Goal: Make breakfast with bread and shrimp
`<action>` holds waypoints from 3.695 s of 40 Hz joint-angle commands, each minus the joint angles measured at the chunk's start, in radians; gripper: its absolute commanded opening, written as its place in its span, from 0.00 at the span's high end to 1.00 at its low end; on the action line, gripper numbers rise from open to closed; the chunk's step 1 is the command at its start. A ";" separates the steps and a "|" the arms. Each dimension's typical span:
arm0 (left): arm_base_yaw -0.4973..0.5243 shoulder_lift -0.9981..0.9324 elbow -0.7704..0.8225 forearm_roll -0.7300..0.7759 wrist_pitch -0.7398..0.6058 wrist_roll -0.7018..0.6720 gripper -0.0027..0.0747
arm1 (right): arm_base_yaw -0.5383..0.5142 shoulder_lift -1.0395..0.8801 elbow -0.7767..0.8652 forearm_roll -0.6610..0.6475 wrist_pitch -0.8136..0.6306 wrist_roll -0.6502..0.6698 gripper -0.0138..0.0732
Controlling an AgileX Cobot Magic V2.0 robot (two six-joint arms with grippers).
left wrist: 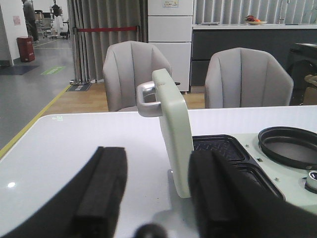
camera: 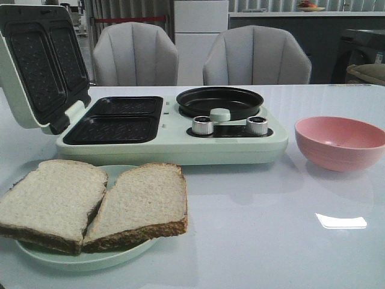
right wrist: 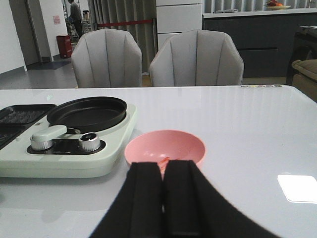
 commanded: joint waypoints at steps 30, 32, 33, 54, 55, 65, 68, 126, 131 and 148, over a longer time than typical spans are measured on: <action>-0.064 0.091 -0.038 -0.032 0.075 0.148 0.26 | -0.004 -0.018 -0.004 0.002 -0.092 -0.006 0.68; -0.095 0.102 -0.038 0.000 0.075 0.151 0.25 | -0.004 -0.018 -0.004 0.002 -0.092 -0.006 0.68; -0.116 0.105 -0.038 0.034 0.078 0.151 0.25 | -0.004 -0.018 -0.004 0.002 -0.092 -0.006 0.68; -0.618 0.484 -0.038 0.590 0.314 0.151 0.25 | -0.004 -0.018 -0.004 0.002 -0.092 -0.006 0.68; -0.634 0.506 -0.038 0.616 0.321 0.151 0.25 | -0.004 -0.018 -0.004 0.002 -0.092 -0.006 0.68; -0.750 0.785 -0.038 0.840 0.347 0.149 0.25 | -0.004 -0.018 -0.004 0.002 -0.092 -0.006 0.68; -0.750 0.860 -0.047 0.900 0.347 0.147 0.25 | -0.004 -0.018 -0.004 0.002 -0.092 -0.006 0.68; -0.649 1.335 -0.232 1.251 0.356 0.060 0.82 | -0.004 -0.018 -0.004 0.002 -0.092 -0.006 0.68; -0.666 1.295 -0.232 1.205 0.365 0.060 0.82 | -0.004 -0.018 -0.004 0.002 -0.092 -0.006 0.68; -0.759 1.002 -0.246 1.171 0.440 0.039 0.82 | -0.004 -0.018 -0.004 0.002 -0.092 -0.006 0.68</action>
